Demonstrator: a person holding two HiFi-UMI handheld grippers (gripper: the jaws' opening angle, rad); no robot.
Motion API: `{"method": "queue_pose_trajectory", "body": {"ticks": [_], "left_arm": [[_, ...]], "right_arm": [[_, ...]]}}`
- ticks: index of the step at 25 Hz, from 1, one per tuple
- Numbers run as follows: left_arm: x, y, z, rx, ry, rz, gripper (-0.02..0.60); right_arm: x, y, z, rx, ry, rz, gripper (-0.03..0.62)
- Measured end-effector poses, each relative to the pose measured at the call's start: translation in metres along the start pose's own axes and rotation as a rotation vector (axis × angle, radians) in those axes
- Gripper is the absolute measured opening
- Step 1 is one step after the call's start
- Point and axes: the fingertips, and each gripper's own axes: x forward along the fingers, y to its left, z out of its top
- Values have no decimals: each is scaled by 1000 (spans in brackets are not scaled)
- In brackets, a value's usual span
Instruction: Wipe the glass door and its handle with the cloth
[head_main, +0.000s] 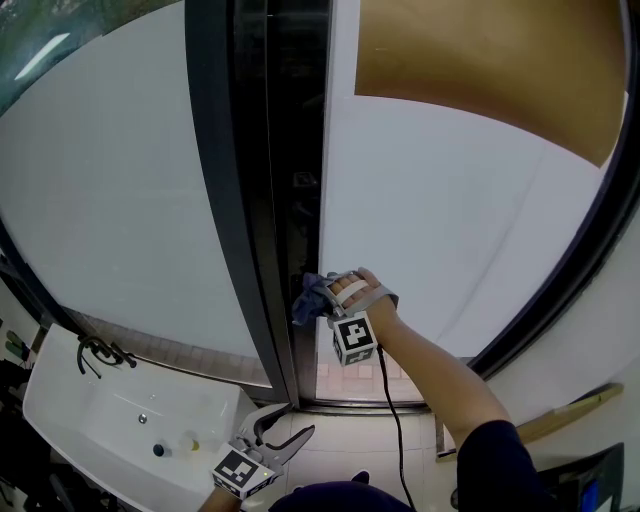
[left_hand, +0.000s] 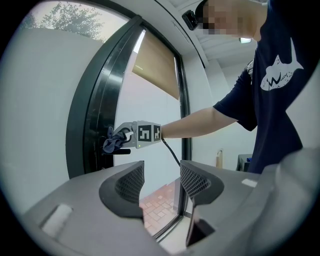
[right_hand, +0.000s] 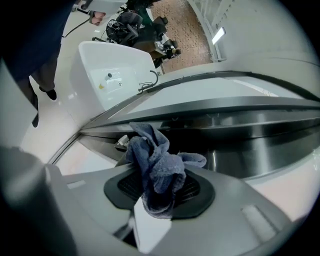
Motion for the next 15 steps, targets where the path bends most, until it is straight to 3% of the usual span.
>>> {"method": "queue_pose_trajectory", "body": {"ticks": [15], "left_arm": [[11,-15,2,13,5,-61,221]], "right_arm": [[-71,37,-119,106,184,14,140]]}}
